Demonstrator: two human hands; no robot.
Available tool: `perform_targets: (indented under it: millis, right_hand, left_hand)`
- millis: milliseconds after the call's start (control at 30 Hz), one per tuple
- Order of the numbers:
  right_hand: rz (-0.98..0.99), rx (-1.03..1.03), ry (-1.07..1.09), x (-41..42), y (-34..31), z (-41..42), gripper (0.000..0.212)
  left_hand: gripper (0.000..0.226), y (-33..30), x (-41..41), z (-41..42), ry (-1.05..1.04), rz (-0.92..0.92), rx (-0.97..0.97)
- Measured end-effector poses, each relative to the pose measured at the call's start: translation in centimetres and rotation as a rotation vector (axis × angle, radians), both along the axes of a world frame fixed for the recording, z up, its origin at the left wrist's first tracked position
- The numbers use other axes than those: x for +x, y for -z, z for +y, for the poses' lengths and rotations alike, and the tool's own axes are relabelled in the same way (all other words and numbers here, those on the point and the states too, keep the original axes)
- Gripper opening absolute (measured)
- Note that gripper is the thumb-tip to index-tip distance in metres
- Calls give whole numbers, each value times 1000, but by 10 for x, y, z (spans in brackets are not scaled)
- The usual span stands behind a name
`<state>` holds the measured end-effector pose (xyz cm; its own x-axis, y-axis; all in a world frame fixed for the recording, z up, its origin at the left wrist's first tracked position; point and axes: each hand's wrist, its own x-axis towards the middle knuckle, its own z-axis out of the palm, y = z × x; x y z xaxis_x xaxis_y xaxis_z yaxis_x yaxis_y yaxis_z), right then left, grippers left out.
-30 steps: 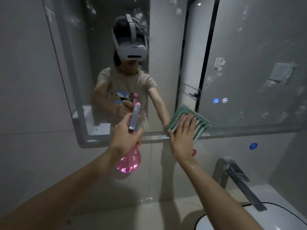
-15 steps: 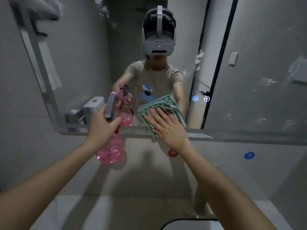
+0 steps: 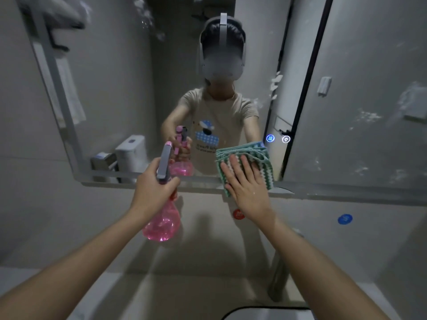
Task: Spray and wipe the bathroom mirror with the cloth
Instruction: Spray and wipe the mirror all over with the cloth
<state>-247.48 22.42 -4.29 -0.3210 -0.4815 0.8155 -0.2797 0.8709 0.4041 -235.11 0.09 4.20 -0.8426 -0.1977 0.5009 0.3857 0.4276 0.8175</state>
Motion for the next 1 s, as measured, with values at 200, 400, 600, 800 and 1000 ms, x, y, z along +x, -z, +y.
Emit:
perform_targets:
  millis: [200, 400, 600, 800, 1000]
  right_hand:
    - [-11, 127, -104, -5, 0, -95, 57]
    - [-12, 169, -147, -5, -5, -110, 52]
    - [-17, 70, -94, -2, -96, -57, 51]
    - [87, 48, 52, -2, -126, -30, 52]
    - [29, -62, 46, -5, -56, -67, 60]
  left_hand:
    - [25, 8, -1, -41, -64, 11, -23]
    - [24, 10, -8, -68, -101, 1, -54]
    - [19, -6, -24, -53, -23, 24, -55]
    - [35, -21, -26, -21, 49, 83, 23]
    - [28, 1, -23, -32, 64, 18, 43]
